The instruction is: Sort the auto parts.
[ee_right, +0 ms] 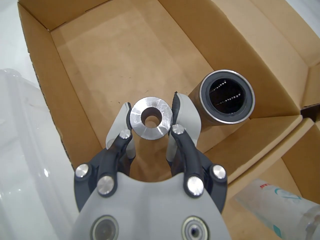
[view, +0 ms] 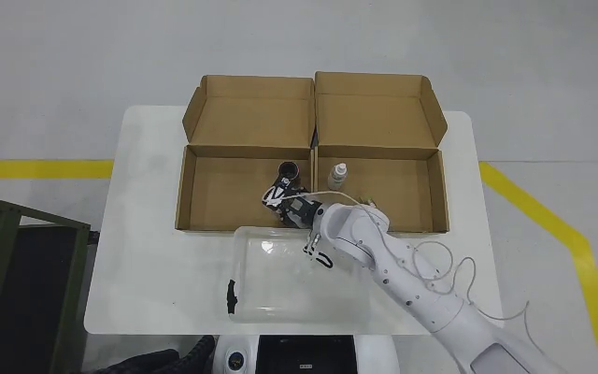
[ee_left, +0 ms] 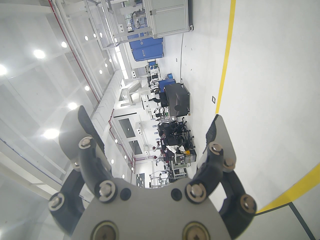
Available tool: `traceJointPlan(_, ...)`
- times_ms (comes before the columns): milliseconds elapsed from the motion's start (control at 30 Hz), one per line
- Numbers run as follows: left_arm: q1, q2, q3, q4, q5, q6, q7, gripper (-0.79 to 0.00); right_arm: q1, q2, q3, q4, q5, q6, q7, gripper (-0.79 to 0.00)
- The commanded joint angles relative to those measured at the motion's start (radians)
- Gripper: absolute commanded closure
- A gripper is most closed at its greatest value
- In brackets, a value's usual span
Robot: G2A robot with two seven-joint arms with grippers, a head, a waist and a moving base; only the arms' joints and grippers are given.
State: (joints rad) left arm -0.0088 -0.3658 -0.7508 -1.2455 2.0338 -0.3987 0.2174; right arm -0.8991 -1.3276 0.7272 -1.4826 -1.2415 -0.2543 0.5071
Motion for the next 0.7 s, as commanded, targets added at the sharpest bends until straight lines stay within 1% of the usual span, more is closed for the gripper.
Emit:
traceJointPlan(0,0.000,0.000,0.000,0.000,0.000,0.000,0.000,-0.785,0.002,-0.003,-0.002,0.005,-0.004,-0.001,0.003,-0.108)
traceJointPlan(267,0.000,0.000,0.000,0.000,0.000,0.000,0.000,-0.785,-0.006,-0.009,0.003,0.002,-0.025,-0.011,0.018,-0.222)
traceJointPlan(300,0.000,0.000,0.000,0.000,0.000,0.000,0.000,-0.785,-0.007,-0.009,0.004,0.001,-0.026,-0.013,0.020,-0.249)
traceJointPlan(567,0.000,0.000,0.000,0.000,0.000,0.000,0.000,-0.785,-0.018,-0.012,0.017,-0.012,-0.036,-0.025,0.031,-0.299)
traceJointPlan(667,0.000,0.000,0.000,0.000,0.000,0.000,0.000,-0.785,-0.023,-0.013,0.024,-0.026,-0.038,-0.030,0.032,-0.296)
